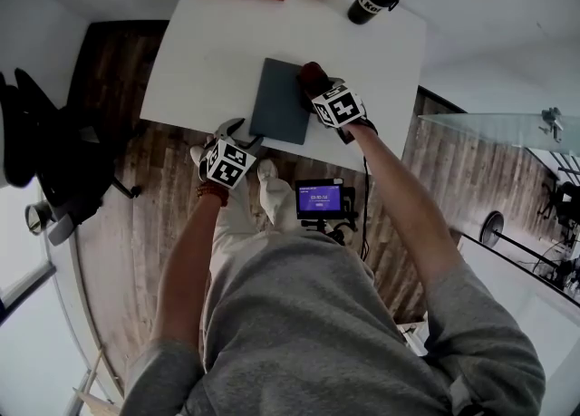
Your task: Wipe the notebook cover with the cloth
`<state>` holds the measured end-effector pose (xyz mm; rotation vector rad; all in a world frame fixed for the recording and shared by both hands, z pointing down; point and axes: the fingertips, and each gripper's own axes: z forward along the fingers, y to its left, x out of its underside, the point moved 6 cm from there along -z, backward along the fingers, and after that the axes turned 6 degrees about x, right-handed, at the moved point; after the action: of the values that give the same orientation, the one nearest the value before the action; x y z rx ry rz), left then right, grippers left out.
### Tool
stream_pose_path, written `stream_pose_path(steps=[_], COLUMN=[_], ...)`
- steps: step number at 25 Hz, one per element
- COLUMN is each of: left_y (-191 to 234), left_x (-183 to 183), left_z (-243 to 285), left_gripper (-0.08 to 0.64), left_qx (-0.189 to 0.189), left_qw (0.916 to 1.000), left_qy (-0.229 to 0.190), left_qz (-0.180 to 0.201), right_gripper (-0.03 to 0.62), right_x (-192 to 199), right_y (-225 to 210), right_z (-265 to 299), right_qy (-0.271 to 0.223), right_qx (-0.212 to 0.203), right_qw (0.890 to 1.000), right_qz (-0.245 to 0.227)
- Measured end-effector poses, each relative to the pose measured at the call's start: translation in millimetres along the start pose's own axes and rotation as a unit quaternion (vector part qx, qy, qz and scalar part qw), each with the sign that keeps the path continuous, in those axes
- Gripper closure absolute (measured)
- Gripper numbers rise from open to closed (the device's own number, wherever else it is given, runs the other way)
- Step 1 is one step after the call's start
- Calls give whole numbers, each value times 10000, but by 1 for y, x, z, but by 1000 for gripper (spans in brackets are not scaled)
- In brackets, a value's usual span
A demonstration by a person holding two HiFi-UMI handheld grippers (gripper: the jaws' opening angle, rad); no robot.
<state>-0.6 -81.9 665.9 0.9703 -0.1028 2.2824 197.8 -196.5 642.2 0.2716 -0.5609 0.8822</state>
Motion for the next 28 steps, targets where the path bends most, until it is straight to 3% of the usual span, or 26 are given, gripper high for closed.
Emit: stream_pose_path(steps=[8,28], left_y=[1,1], left_x=[1,0], left_z=[1,-1], left_gripper=[314,314], left_qx=[17,-12], left_qw=[10000,10000], left_qy=[0,-21], left_qz=[-2,-21], right_gripper=[469,465], right_x=[4,34], right_y=[12,73], right_z=[-2,-22], right_qy=[-38,-316], right_qx=[-34,-537], right_qw=[10000,9961], right_qz=[-32,-629])
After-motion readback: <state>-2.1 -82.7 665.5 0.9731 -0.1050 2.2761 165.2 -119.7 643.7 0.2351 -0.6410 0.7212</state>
